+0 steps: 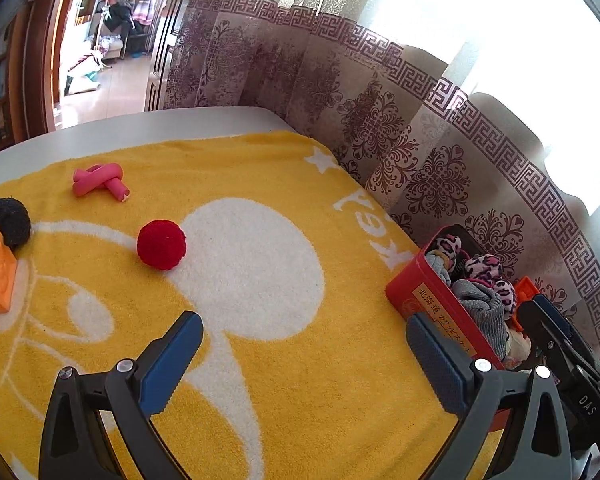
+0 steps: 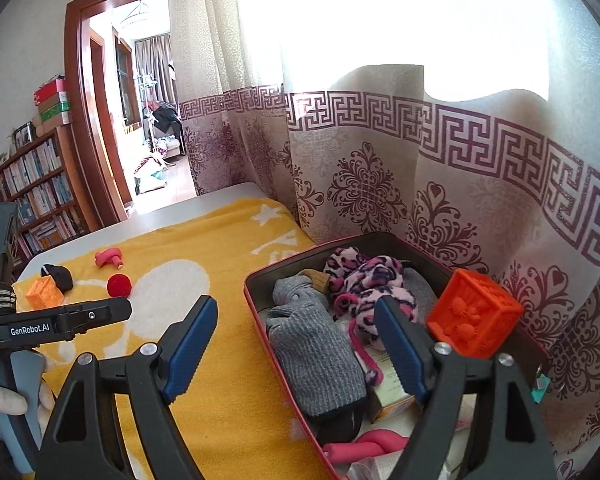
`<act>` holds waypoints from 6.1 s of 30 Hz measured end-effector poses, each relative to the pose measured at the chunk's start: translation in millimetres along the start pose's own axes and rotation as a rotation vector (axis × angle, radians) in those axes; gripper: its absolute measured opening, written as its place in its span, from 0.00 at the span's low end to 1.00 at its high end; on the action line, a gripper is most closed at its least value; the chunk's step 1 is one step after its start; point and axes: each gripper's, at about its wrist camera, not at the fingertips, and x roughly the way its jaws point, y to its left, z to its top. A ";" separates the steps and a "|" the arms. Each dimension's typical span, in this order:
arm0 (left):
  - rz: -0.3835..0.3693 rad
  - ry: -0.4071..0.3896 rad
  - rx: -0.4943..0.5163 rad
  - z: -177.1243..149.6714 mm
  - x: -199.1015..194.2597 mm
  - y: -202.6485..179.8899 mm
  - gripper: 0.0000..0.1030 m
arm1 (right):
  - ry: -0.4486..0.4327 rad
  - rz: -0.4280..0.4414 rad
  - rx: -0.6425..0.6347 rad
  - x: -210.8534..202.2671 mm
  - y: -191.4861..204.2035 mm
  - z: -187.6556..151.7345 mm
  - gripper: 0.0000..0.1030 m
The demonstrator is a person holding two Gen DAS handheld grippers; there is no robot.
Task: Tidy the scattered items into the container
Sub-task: 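Move both open grippers back over the orange T cube and red ball, then grasp the orange T cube with the left gripper while the right grasps the red ball, then carry the orange T cube and red ball into the red box and release both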
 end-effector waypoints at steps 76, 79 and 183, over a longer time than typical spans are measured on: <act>0.300 -0.159 -0.308 -5.4 -68.7 221.8 0.56 | 0.365 0.300 -0.279 120.8 190.9 -23.2 0.98; 0.293 -0.151 -0.306 -5.5 -66.6 220.7 0.56 | 0.364 0.289 -0.282 131.0 197.7 -10.2 0.94; -0.269 0.134 0.311 26.1 95.8 -172.0 0.75 | -0.038 -0.096 0.144 -51.6 -108.8 -28.3 0.71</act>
